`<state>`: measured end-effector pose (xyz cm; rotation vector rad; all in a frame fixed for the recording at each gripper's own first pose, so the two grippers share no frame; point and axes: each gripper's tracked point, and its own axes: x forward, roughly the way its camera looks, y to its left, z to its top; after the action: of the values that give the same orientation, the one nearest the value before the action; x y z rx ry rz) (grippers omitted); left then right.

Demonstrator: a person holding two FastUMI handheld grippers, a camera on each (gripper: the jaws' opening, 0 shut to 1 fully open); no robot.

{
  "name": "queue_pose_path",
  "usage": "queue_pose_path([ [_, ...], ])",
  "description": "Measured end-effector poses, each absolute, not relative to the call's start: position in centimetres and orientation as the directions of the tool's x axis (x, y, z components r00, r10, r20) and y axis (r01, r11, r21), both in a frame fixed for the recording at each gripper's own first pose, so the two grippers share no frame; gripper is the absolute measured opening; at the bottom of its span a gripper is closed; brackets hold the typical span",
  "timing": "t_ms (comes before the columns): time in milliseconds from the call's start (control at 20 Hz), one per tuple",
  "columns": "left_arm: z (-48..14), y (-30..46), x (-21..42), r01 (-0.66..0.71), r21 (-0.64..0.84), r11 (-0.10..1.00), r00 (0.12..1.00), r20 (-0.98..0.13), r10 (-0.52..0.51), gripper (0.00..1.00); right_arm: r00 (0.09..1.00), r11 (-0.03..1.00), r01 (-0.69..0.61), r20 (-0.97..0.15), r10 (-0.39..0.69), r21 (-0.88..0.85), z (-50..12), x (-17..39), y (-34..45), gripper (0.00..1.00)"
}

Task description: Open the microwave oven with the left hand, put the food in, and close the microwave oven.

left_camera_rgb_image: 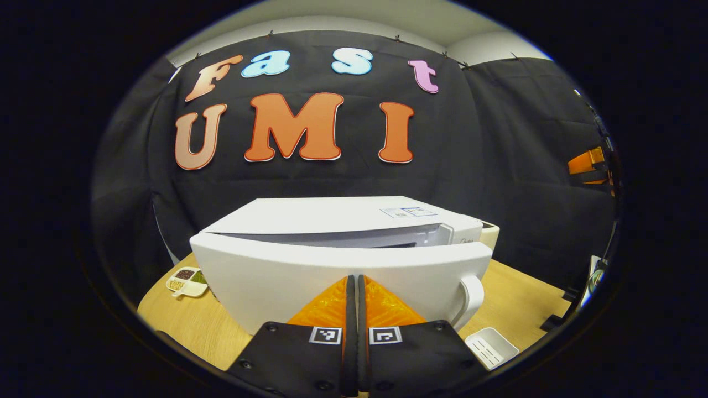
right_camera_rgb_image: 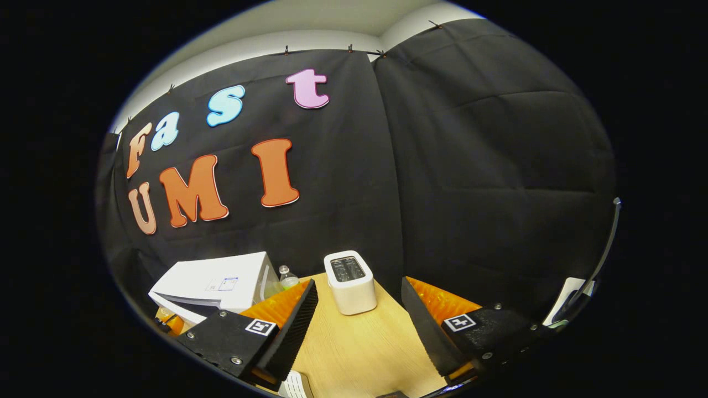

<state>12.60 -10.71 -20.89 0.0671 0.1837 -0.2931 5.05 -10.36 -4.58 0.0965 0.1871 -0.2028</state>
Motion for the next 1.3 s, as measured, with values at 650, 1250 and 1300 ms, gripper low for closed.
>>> queue_pose_path([
  [650, -21.7, -11.9, 16.2, 0.209, 0.129, 0.969, 0.966, -0.181, -0.185, 0.04, 0.951, 0.966, 0.252, -0.198, -0.237, 0.054, -4.1, 5.5, -12.6, 0.94],
  [1250, -13.8, -12.8, 14.5, 0.276, 0.097, 0.956, 0.94, -0.233, -0.248, 0.04, 0.962, 0.976, 0.21, -0.19, -0.197, 0.05, -3.0, 4.7, -11.4, 0.94],
  [1300, -12.1, -12.1, 14.0, 0.266, 0.093, 0.96, 0.941, -0.24, -0.238, 0.04, 0.964, 0.978, 0.203, -0.187, -0.19, 0.055, -2.7, 4.7, -11.1, 0.94],
])
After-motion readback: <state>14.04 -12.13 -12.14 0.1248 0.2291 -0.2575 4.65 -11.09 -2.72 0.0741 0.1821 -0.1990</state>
